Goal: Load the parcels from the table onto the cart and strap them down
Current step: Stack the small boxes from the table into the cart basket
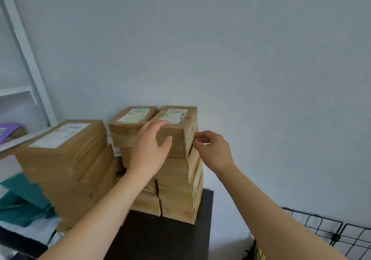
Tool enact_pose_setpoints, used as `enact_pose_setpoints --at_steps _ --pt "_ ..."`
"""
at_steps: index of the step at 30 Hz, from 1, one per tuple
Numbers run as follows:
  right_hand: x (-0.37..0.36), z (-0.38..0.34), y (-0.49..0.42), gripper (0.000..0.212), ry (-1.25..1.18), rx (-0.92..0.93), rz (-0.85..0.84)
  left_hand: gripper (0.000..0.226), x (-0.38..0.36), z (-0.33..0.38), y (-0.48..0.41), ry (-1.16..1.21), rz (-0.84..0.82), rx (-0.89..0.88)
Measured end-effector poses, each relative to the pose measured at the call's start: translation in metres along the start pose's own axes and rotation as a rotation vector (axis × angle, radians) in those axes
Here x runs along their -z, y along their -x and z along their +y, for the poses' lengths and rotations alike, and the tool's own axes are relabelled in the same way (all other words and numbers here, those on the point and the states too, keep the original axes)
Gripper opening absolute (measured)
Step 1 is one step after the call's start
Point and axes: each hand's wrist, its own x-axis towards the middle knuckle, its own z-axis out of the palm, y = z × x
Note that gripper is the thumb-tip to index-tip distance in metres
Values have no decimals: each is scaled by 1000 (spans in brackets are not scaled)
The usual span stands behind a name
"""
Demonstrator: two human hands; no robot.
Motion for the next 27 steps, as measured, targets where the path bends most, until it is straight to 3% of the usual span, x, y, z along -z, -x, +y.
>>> enact_pose_setpoints --at_steps 9,13,18,23,27 --pt "-12 -19 -38 41 -83 -187 -21 56 5 -31 -60 -115 -155 112" --pt "-21 -16 -58 52 -146 -262 -34 53 -2 -32 -85 -146 -188 153" --pt "-31 -13 -79 64 -236 -337 -70 53 -9 -33 -112 -246 -403 245" --pt "-40 -13 -93 71 -335 -361 -113 57 -17 -31 -127 -253 -449 314" --pt "-49 -10 -96 60 -323 -304 -80 35 -20 -26 -135 -114 -390 361"
